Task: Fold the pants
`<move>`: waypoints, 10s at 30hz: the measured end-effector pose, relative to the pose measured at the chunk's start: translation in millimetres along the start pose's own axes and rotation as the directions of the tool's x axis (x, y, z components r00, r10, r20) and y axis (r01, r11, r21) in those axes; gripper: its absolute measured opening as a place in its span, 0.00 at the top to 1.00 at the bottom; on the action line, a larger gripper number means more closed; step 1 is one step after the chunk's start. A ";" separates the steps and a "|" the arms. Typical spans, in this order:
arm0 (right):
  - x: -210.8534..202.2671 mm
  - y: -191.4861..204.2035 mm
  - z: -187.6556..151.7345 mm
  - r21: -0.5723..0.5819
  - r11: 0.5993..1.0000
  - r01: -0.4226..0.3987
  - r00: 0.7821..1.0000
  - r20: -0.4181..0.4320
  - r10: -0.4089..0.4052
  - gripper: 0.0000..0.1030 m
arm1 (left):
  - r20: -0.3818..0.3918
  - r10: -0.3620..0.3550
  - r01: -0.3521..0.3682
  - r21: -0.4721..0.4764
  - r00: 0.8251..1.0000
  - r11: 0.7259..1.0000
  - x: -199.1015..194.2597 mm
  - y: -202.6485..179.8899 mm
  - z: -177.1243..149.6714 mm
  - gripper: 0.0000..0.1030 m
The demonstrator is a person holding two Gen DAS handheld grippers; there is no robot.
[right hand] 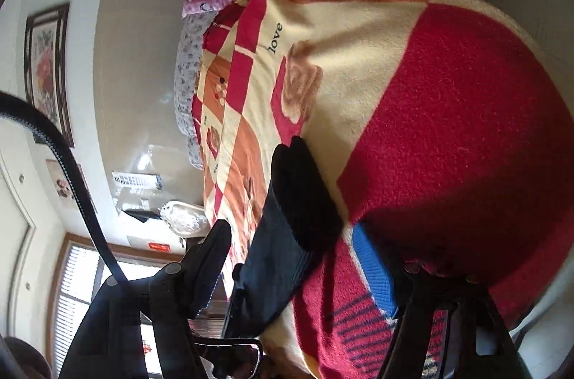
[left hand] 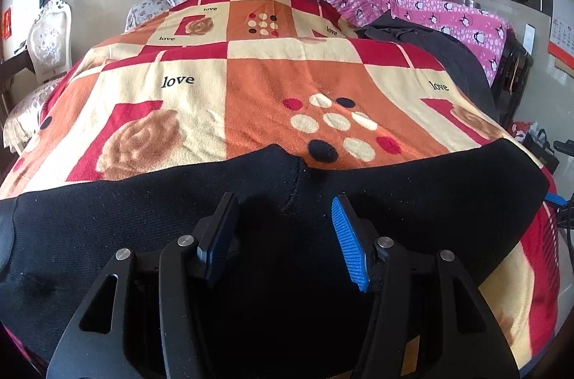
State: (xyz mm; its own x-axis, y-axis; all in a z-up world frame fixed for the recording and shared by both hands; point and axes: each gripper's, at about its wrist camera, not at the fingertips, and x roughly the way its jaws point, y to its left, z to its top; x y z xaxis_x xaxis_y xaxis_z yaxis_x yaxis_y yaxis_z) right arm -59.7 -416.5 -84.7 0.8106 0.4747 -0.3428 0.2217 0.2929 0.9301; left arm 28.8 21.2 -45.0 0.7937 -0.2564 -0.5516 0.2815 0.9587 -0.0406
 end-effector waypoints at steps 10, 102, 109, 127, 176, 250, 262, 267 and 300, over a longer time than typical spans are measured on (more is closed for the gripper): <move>27.0 10.9 -4.1 -0.026 0.999 -0.019 0.989 -0.146 0.015 0.47 | 0.003 0.024 -0.024 0.023 1.000 0.999 -0.2 -4.1 -1.2 0.47; 145.5 161.9 -306.8 -0.988 -0.039 -0.152 0.976 -0.144 -0.165 0.56 | -0.028 -0.192 0.179 -0.245 0.981 0.953 -51.9 98.1 49.3 0.77; 112.9 171.5 -184.2 -0.996 -0.002 -0.084 0.974 -0.082 -0.209 0.55 | -0.132 -0.318 0.312 -0.070 0.939 0.948 -49.7 22.6 -1.9 0.77; 198.5 152.9 -139.5 -0.919 -0.084 -0.385 0.875 -0.335 -0.348 0.50 | 0.033 -0.277 0.274 -0.290 0.960 0.917 -59.0 62.7 -27.2 0.77; 273.0 146.8 -41.7 -0.990 0.112 0.082 0.826 0.004 -0.564 0.00 | 0.033 -0.268 0.264 -0.325 0.963 0.908 -56.9 68.8 -31.7 0.77; 274.7 147.4 -47.1 -0.970 0.156 0.186 0.817 0.064 -0.574 0.00 | 0.082 0.104 0.028 -0.900 0.991 0.436 -120.1 237.4 -96.2 0.89; 275.7 149.9 -42.7 -0.973 0.167 0.159 0.810 0.031 -0.586 0.02 | 0.193 0.392 -0.344 -0.238 0.900 0.908 -125.1 103.0 -24.6 0.91; 254.3 188.7 -29.9 -0.869 0.479 0.126 0.852 -0.152 -0.501 0.30 | 0.277 0.334 -0.373 0.101 0.901 0.922 -105.5 35.2 -25.3 0.91; 212.3 161.9 -44.3 -0.525 0.809 -0.265 0.779 -0.611 -0.142 0.86 | 0.240 0.070 -0.195 0.549 0.968 0.813 -62.0 -116.7 -46.5 0.91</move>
State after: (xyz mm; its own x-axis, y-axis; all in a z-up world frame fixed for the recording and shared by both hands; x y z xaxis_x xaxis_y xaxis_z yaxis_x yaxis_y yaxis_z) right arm 124.3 -231.5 -12.8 0.2684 0.8355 -0.4795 -0.3202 0.5469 0.7736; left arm -78.3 -69.0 -44.8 0.9177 -0.2106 -0.3368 0.3700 0.7619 0.5316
